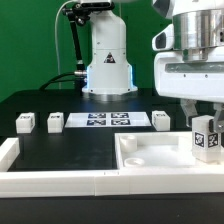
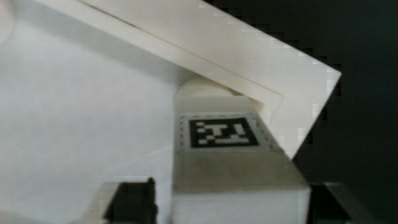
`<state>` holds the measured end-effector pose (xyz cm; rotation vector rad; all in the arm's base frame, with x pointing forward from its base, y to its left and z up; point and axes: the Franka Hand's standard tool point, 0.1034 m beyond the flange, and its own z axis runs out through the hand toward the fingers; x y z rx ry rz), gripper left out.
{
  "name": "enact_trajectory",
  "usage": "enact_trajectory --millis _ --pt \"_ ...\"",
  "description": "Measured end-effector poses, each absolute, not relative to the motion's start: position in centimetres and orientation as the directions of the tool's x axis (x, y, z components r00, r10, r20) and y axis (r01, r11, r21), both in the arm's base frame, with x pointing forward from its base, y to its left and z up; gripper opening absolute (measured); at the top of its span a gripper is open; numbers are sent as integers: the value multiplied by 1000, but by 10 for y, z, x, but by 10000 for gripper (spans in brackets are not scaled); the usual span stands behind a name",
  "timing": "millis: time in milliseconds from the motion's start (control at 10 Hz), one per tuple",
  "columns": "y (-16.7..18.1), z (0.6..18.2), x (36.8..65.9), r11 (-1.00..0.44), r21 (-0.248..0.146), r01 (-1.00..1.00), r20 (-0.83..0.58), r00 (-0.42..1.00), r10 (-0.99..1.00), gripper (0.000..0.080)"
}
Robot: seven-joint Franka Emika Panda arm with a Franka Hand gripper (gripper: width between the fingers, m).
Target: Assemble square table
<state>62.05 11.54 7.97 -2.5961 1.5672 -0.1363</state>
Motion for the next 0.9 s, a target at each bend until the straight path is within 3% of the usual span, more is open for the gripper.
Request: enact_trajectory --millis 100,200,600,900 --pt "116 80 620 -492 -136 -860 26 493 -870 520" --pt "117 80 620 -516 -135 -846 29 517 -856 618" --pt "115 79 620 -837 -113 -535 85 834 -545 648" --pt "117 77 619 -944 -92 -317 116 938 -326 649"
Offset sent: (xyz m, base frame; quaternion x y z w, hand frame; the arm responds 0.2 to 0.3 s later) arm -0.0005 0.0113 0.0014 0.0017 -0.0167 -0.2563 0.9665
